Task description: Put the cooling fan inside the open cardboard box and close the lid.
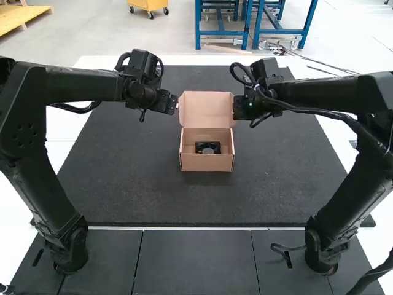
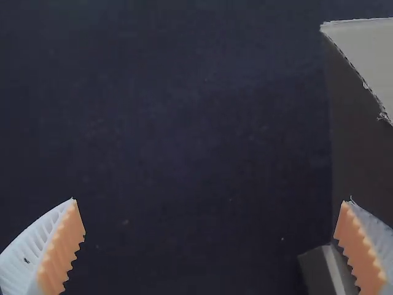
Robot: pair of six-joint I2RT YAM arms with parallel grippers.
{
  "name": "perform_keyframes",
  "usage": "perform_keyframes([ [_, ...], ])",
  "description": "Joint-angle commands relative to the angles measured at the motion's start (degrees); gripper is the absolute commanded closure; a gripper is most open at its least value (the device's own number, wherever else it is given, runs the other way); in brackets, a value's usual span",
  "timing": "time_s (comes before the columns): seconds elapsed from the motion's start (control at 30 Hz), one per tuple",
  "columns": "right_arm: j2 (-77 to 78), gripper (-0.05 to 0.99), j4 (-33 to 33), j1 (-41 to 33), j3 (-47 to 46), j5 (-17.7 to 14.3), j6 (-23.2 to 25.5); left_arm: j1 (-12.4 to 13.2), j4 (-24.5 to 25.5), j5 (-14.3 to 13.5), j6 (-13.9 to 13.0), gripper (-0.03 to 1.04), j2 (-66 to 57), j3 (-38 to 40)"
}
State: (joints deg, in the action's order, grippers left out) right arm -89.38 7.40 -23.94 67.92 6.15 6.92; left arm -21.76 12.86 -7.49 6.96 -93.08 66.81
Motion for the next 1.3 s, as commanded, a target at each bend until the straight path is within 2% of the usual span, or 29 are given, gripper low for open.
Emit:
perform_keyframes([
  [0.0,2.55,0.93,-0.89,-1.54,-1.39,2.20,1.26,-0.39,-0.38,1.95,0.60,0.05,1.76,-0.89],
  [0.27,3.25,0.93,-3.88,-1.54,-3.94,2.46,2.93,-2.15,-0.38,3.36,0.60,0.05,2.29,-1.77],
  [0.37,3.60,0.93,-4.23,-1.54,-4.29,3.60,3.28,-2.41,-0.38,3.71,0.60,0.05,2.46,-1.85],
  [0.6,3.78,0.93,-5.46,-2.34,-5.52,3.95,3.28,-2.41,-0.29,3.79,0.51,0.05,2.46,-2.03],
  [0.77,4.39,0.94,-6.08,-2.42,-6.31,6.68,4.24,-2.50,0.06,3.79,0.42,0.05,2.81,-2.38],
  [0.9,5.01,0.94,-6.17,-2.42,-7.10,6.86,4.51,-2.41,-0.03,3.79,0.33,0.05,3.43,-3.26],
  [1.07,5.98,0.94,-6.34,-2.42,-8.68,9.84,6.18,-2.50,-0.21,3.79,0.33,0.05,4.75,-4.75],
  [1.27,6.42,0.94,-7.31,-2.42,-10.35,9.93,7.41,-3.11,-0.65,4.41,0.42,0.05,6.15,-6.51],
])
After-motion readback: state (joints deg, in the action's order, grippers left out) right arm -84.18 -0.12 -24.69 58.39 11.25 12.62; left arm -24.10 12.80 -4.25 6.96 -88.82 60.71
